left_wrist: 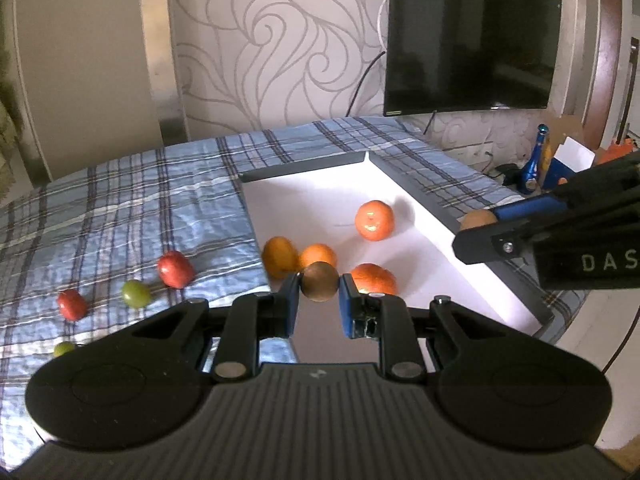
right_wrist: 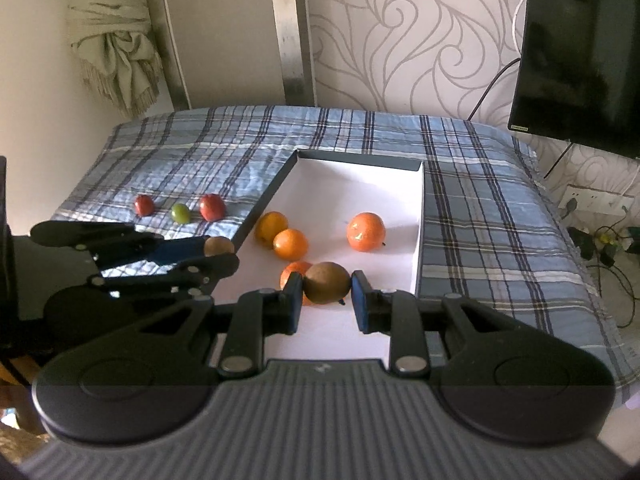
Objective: Organize fruits
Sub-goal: 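Carry both held kiwis over the white box with both tools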
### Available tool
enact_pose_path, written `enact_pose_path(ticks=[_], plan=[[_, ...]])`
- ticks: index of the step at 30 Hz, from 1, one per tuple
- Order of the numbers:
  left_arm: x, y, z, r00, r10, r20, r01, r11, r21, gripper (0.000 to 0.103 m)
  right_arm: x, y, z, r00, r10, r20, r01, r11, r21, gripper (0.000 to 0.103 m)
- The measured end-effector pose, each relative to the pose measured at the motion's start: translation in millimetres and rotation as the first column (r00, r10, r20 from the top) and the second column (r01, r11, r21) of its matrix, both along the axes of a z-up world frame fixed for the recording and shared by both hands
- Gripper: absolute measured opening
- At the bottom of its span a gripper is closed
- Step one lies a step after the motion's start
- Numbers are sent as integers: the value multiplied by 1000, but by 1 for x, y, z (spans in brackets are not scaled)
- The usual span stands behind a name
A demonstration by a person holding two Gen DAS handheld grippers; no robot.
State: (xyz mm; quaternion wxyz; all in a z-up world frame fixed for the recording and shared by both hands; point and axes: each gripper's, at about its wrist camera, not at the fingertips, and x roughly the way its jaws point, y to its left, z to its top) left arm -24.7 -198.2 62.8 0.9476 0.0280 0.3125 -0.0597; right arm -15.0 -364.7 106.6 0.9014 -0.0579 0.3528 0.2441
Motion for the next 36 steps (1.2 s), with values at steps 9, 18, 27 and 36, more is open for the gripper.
enact_pose_path(ticks=[9, 18, 27, 36], plan=[[1, -9, -1, 999, -38, -19, 39, 999, 29, 25, 1, -7, 0, 1000, -19, 0, 19, 1000, 20, 29], [-1, -16, -6, 995, -77, -60, 81, 994, 69, 25, 0, -13, -1, 999, -38, -11, 38, 996, 82, 29], [-1, -20, -8, 994, -88, -63, 90, 995, 38, 25, 0, -13, -1, 999, -42, -8, 42, 997, 68, 29], [2, -20, -12, 994, -84, -70, 84, 996, -6, 25, 0, -11, 0, 999, -33, 1, 33, 999, 17, 29]])
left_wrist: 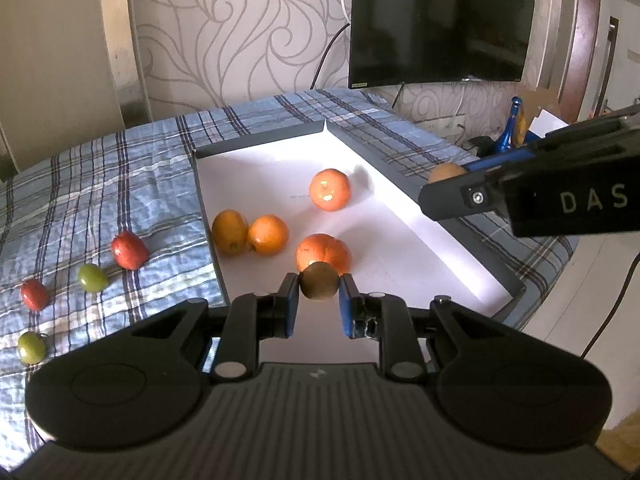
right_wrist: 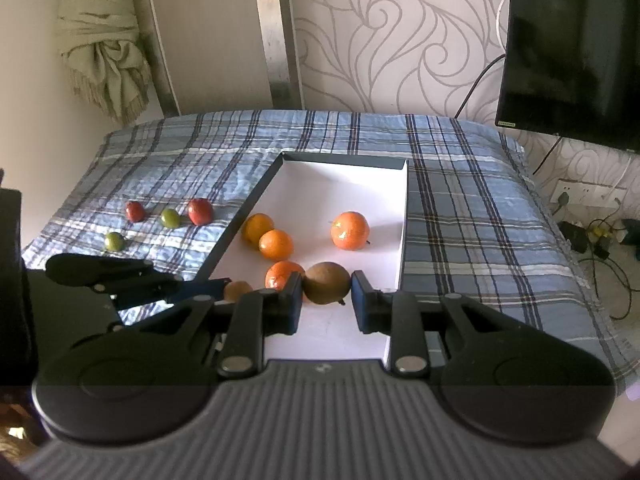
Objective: Organize fruits
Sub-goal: 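Carry both held kiwis over the white box with both tools, then open the left tool to drop its kiwi into the box while the right tool releases its kiwi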
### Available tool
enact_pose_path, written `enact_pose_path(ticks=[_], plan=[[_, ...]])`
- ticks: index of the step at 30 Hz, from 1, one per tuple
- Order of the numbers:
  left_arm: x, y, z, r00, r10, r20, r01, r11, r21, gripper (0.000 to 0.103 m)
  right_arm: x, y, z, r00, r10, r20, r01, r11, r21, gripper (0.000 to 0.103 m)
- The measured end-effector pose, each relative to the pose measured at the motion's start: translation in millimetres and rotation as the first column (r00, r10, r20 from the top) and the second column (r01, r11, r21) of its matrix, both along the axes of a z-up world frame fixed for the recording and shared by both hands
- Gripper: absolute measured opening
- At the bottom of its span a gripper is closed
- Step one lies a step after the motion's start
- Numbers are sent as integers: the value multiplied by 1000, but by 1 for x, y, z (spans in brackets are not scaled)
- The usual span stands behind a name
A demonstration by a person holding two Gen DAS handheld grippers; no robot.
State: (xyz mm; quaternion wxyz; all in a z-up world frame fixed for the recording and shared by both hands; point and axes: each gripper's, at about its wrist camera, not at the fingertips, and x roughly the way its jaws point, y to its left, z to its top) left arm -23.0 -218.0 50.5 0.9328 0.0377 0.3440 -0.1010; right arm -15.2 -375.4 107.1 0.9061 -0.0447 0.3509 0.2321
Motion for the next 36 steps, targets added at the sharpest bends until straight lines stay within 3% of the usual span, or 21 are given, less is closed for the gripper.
enact_pose_path(ticks=[23, 36], plan=[[-17, 4, 15, 999, -16, 52, 12, 997, 77, 26, 1, -2, -4, 999, -28, -22, 30, 997, 72, 29], [-32, 15, 17, 995, 37, 90, -40, 999, 34, 29, 29, 15, -4, 1000, 8, -17, -8, 1000, -2, 29]])
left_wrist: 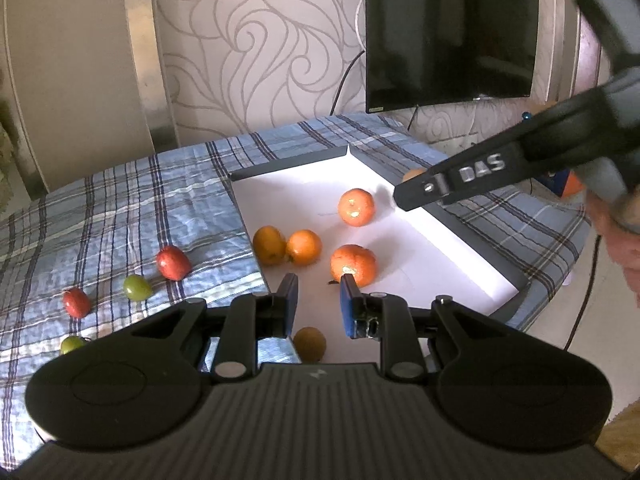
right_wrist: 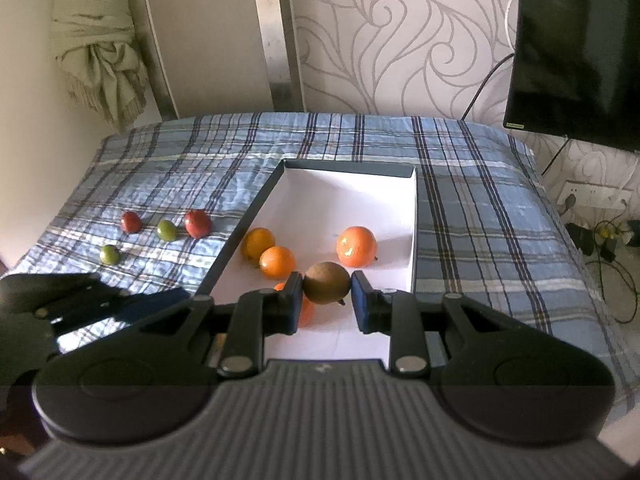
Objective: Organize fruits
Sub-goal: 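Open the left tool to drop its kiwi into the box while the right tool releases its kiwi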
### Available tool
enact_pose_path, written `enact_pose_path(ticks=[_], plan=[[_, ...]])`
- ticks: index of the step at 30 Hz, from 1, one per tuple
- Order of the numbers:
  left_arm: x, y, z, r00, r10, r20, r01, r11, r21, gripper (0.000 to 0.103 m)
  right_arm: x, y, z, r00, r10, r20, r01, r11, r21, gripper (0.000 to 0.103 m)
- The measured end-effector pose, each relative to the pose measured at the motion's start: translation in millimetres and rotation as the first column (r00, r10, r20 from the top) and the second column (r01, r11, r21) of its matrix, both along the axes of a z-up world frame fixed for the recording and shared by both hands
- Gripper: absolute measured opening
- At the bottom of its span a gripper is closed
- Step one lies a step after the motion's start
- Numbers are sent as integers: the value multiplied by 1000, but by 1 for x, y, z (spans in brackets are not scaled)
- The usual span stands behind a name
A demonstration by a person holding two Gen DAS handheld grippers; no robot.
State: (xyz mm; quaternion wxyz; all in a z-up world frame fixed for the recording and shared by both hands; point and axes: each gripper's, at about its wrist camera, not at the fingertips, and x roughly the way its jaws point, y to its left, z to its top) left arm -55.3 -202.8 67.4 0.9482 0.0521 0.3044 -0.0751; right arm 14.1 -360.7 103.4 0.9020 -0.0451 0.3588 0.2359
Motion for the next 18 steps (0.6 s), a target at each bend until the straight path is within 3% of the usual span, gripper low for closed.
enact_pose_path(ticks=[3, 12, 15, 18], plan=[[-3, 0, 2, 1000, 9, 12, -9, 1000, -2, 37, 10, 4, -6, 1000, 0, -20, 0, 1000, -13, 29], [-6, 0, 3, 1000, 2, 14, -2, 1000, 11, 39, 22, 2, -11, 999, -46, -22, 46, 999, -10, 31], [-6, -1, 3, 1000, -3, 8, 3, 1000, 15, 40, 19, 0, -10, 999, -52, -8, 52, 999, 2, 48], [-5, -6, 3, 1000, -17, 9, 17, 999, 30, 40, 15, -4, -7, 998, -60, 13, 60, 998, 11, 48]])
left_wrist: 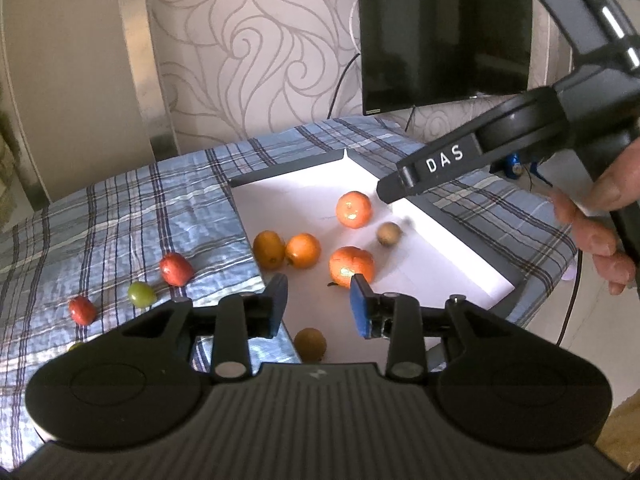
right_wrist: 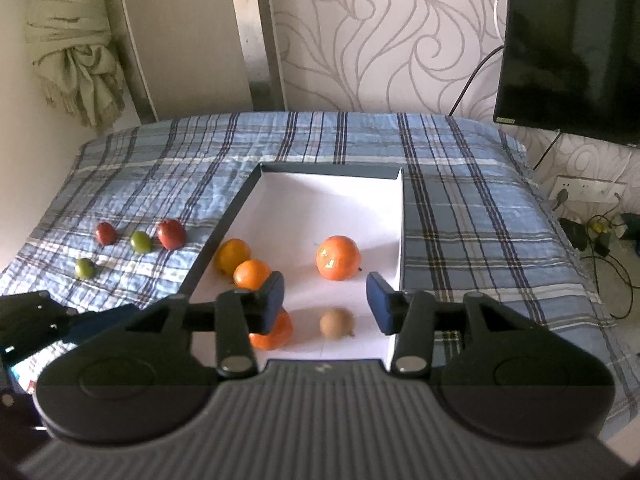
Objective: Organize fruits
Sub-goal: 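Open the left tool to drop its kiwi into the box while the right tool releases its kiwi, then move both open tools from the box toward the apples on the bedspread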
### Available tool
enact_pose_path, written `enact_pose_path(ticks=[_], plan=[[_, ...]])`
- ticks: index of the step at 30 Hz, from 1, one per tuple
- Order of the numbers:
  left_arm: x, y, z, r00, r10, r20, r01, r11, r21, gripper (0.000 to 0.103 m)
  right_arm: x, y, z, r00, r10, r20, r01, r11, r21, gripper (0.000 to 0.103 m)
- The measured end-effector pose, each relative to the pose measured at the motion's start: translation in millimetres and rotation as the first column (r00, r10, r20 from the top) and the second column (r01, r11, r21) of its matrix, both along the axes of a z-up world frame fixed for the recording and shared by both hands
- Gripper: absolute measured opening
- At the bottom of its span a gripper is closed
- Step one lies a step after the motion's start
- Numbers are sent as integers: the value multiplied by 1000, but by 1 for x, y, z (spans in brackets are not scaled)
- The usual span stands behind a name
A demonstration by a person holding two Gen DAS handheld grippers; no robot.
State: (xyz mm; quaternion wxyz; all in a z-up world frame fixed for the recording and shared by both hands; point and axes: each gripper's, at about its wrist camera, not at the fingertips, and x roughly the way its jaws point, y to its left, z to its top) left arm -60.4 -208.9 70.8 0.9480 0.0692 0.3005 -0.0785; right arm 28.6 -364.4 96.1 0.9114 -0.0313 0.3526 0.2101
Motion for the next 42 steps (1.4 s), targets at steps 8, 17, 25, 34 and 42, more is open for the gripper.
enact_pose_path(ticks=[8, 17, 25, 34, 42], plan=[[6, 1, -2, 999, 31, -16, -31, 1000, -1, 40, -18, 2, 15, 998, 59, 17, -60, 998, 31, 48], [3, 16, -6, 995, 97, -13, -97, 994, -48, 40, -26, 24, 19, 988, 151, 15, -151, 988, 16, 47], [2, 38, -8, 985, 169, -25, -170, 984, -55, 40, -22, 51, 25, 976, 214, 31, -214, 977, 12, 47], [7, 60, -13, 979, 192, -64, -193, 981, -15, 40, -15, 74, 15, 968, 252, -2, -252, 967, 39, 47], [18, 73, -15, 978, 190, -87, -188, 982, 22, 40, -2, 88, 10, 968, 249, -22, -247, 967, 66, 47]])
